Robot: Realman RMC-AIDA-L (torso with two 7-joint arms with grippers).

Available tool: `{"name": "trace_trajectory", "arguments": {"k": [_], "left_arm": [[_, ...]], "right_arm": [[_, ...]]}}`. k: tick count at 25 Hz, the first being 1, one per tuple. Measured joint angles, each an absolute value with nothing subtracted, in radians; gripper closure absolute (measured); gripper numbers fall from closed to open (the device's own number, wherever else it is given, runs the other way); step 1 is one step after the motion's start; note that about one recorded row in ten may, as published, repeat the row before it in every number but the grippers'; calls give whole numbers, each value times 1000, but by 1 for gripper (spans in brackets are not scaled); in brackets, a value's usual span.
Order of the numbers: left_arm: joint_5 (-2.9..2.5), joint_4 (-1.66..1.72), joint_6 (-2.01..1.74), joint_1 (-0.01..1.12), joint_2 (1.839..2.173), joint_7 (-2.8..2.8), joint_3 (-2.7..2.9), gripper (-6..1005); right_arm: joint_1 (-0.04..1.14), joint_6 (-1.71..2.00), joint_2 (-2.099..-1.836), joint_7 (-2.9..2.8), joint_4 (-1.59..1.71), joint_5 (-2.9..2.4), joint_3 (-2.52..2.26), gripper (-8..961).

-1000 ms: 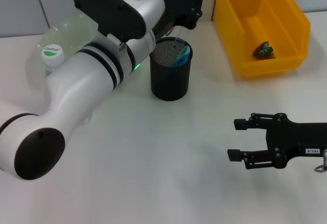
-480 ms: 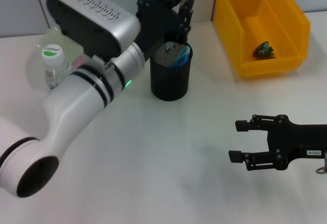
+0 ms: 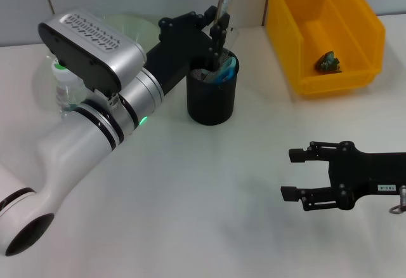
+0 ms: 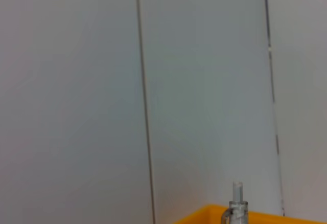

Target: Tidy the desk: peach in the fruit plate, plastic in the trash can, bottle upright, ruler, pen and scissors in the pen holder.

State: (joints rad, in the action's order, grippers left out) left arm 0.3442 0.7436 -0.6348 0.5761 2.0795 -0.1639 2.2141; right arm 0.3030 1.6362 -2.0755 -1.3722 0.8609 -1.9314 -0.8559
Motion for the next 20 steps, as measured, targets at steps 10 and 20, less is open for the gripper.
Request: {"name": "trace_trajectory", "arguments": {"k": [10,20], "left_arm": [[294,703,-643,593,2080,-165,2227,822],[256,710,-643,595,2080,-178,2225,514]], "right_arm": [[317,1637,-2077,-1373,856,-1931,-859,136],[314,1637,-2077,-1373,859,-1929,-852,136]]}}
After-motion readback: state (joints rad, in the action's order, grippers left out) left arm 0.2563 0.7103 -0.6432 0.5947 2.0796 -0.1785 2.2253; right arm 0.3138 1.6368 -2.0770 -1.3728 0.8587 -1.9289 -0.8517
